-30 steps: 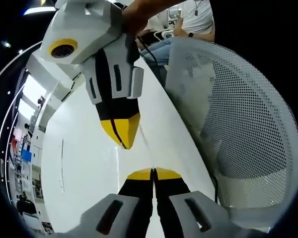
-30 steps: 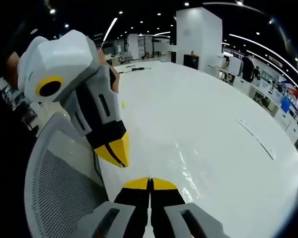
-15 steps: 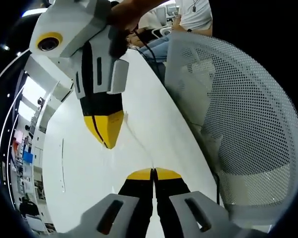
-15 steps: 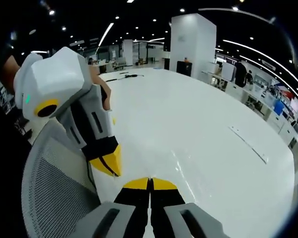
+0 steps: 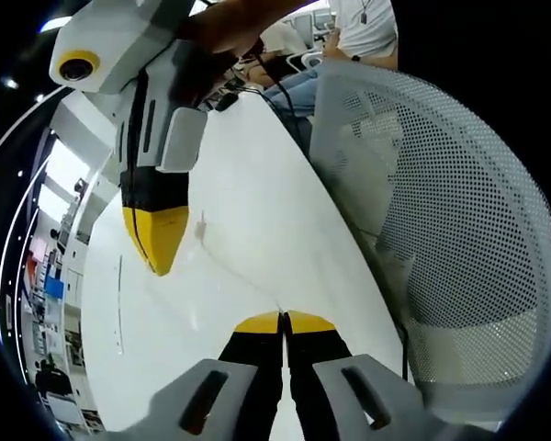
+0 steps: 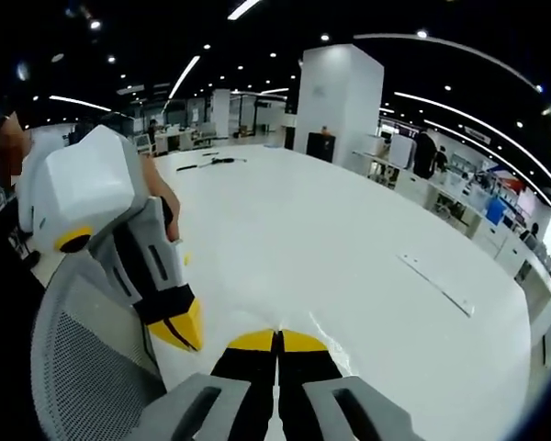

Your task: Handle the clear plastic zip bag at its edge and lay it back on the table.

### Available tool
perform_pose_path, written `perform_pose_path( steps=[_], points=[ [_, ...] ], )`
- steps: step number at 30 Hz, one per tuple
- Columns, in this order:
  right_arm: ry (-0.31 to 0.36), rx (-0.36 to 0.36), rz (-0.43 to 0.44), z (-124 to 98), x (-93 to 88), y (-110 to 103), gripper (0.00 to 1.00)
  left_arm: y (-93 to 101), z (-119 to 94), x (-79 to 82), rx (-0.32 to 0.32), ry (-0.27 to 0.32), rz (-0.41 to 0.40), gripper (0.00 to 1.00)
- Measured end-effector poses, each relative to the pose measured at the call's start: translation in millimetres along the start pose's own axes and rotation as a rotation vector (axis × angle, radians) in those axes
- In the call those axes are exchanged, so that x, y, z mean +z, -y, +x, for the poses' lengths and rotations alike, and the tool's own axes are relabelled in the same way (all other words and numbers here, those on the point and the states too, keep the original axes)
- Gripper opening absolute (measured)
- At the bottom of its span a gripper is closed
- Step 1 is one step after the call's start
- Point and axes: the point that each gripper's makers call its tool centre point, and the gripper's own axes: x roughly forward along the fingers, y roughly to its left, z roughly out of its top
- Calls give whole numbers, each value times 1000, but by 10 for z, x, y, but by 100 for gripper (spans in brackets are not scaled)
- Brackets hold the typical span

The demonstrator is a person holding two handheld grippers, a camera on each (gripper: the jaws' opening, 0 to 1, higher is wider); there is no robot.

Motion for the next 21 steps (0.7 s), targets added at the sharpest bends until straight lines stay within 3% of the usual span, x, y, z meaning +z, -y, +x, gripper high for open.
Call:
perform_pose_path(
  steps=[21],
  points=[
    [70, -78, -43, -74, 193, 133, 0, -41, -32, 28, 6, 23, -73, 0]
  ],
)
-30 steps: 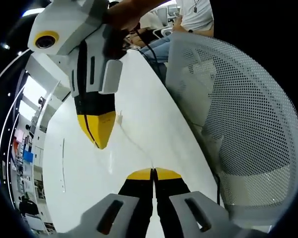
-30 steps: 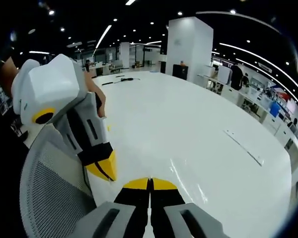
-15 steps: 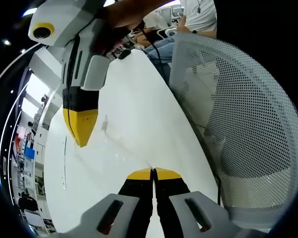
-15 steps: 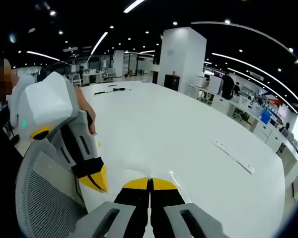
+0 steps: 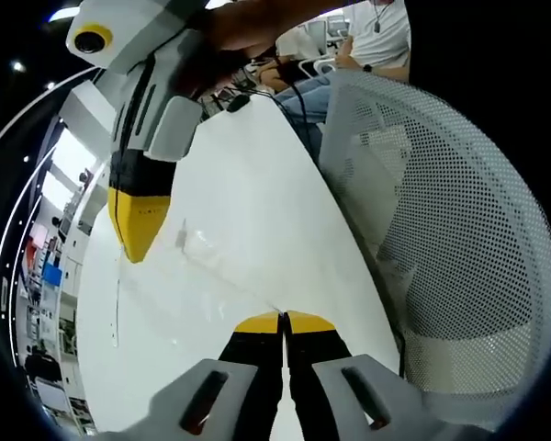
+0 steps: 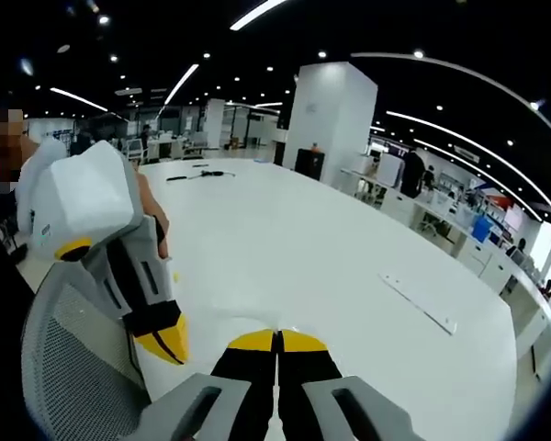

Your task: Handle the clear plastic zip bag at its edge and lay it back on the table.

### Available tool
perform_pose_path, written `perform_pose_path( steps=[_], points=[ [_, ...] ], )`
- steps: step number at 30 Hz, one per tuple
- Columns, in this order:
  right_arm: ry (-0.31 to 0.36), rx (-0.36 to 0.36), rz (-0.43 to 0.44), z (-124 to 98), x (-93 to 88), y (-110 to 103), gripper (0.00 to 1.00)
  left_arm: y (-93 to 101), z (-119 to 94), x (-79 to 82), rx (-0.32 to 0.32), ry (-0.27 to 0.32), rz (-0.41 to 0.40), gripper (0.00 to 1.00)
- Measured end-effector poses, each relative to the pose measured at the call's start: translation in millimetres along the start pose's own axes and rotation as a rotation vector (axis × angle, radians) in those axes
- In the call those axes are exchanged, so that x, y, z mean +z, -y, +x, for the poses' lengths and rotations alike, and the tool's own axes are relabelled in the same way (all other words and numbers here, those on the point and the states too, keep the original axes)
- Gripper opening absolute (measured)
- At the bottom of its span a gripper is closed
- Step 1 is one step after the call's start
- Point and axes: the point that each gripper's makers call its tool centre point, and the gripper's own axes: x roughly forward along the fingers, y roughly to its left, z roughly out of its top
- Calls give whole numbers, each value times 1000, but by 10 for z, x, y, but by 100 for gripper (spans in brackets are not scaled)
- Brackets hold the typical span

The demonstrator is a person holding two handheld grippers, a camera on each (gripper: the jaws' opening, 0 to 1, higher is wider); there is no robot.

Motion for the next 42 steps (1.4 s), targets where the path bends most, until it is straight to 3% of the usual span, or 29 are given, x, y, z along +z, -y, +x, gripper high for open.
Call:
perform_pose_path(
  steps=[20, 23, 33, 42],
  points=[
    [10, 16, -16, 10, 26, -60, 0, -45, -69, -133, 2, -13, -42, 0],
    [-32, 20, -85, 40, -56, -90, 0, -73, -106, -91, 2, 16, -69, 0],
    [-46, 28, -89, 71, -86, -104, 0, -140, -292, 109, 18, 127, -177, 4],
    [-62, 35, -100, 118, -146, -116, 0, -167, -458, 224, 52, 177, -215, 6]
  ],
)
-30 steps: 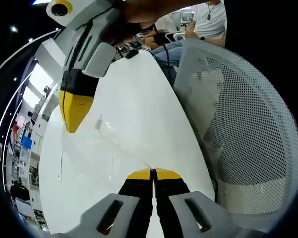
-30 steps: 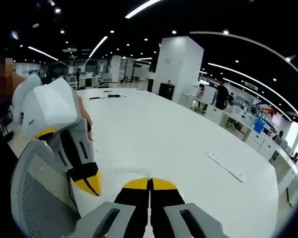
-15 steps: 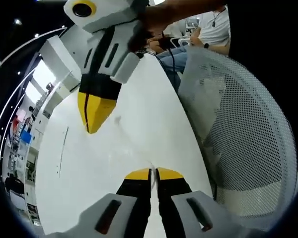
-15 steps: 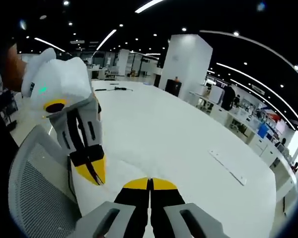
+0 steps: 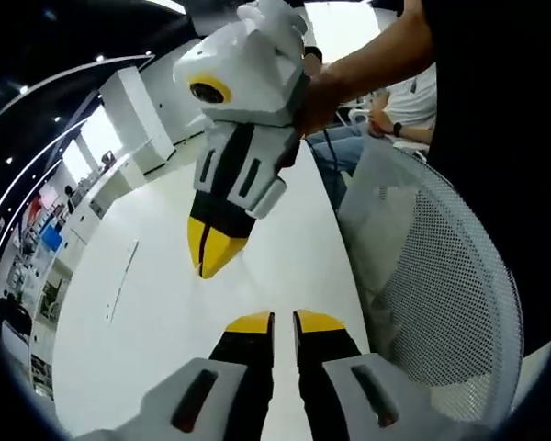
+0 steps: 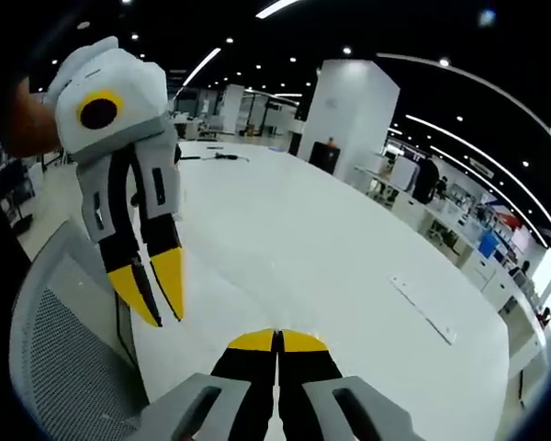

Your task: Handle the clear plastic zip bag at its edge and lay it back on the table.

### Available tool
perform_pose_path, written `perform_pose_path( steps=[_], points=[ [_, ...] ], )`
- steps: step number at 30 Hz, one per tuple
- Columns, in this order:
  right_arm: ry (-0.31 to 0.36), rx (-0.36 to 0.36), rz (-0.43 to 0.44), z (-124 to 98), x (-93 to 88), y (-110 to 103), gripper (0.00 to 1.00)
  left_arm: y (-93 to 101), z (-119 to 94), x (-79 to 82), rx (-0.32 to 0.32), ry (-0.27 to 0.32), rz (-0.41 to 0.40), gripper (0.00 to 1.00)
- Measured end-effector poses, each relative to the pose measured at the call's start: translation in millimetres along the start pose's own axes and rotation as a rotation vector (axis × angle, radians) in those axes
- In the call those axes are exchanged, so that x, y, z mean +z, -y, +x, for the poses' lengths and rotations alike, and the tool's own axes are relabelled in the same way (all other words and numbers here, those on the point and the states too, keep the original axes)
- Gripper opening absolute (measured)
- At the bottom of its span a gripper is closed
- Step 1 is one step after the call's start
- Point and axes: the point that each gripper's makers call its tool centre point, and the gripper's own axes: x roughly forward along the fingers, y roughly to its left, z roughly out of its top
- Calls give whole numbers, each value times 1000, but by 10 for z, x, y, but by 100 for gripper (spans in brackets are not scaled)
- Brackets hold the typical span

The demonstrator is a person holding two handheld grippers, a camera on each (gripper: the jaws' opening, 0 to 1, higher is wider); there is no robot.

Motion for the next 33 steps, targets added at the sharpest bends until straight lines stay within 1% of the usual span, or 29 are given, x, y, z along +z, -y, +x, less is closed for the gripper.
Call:
perform_pose_path(
  steps=[5, 8, 11, 15, 20, 25, 27, 31, 33],
  points=[
    [-2, -1, -2, 25, -20, -10, 0, -28, -84, 22, 25, 26, -36, 8],
    [-1, -5, -3, 26, -25, -11, 0, -34, -157, 47, 46, 53, -77, 9],
    [-5, -6, -10, 39, -46, -16, 0, -66, -218, 61, 74, 71, -103, 13],
    [-7, -8, -18, 57, -67, -10, 0, -106, -302, 74, 104, 98, -138, 14],
    [-7, -3, -21, 84, -74, -18, 0, -138, -392, 68, 136, 123, -169, 19],
    [-5, 2, -27, 108, -75, -39, 0, -184, -479, 44, 173, 152, -226, 21],
    [-6, 0, -38, 116, -80, -44, 0, -195, -512, 24, 187, 166, -261, 21],
    [2, -5, -43, 111, -84, -49, 0, -216, -553, -37, 224, 177, -339, 25],
    [3, -6, -49, 118, -98, -51, 0, -210, -570, -75, 238, 172, -349, 27]
  ],
)
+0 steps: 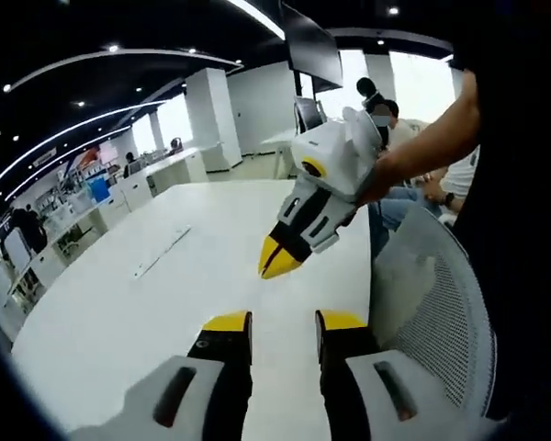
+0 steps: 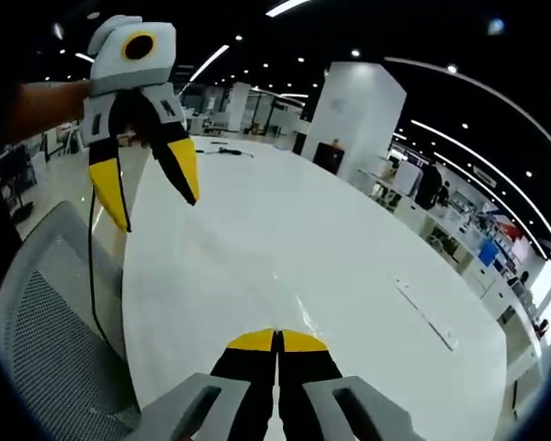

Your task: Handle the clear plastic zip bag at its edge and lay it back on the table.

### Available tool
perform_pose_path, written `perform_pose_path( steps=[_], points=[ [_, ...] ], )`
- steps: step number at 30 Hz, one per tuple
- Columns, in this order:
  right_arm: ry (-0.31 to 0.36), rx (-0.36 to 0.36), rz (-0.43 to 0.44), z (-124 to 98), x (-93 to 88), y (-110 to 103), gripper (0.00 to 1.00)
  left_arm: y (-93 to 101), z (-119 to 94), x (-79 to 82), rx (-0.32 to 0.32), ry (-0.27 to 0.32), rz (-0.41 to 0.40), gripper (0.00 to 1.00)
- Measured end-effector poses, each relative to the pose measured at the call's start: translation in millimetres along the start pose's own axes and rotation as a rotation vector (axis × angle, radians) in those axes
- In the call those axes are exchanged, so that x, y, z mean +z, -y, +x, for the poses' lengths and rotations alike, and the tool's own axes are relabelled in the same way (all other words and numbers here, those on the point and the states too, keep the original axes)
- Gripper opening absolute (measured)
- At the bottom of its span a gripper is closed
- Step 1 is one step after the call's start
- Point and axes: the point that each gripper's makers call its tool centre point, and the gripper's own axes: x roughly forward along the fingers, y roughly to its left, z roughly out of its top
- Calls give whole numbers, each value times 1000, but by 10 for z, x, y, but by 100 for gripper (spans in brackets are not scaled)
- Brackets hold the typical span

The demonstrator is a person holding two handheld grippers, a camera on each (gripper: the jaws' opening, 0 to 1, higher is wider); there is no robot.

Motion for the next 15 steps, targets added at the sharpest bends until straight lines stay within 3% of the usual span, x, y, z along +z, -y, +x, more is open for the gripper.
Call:
perform_pose_path(
  steps=[15],
  points=[
    [-38, -31, -30, 67, -161, 26, 0, -91, -192, -297, 103, -5, -110, 39]
  ],
)
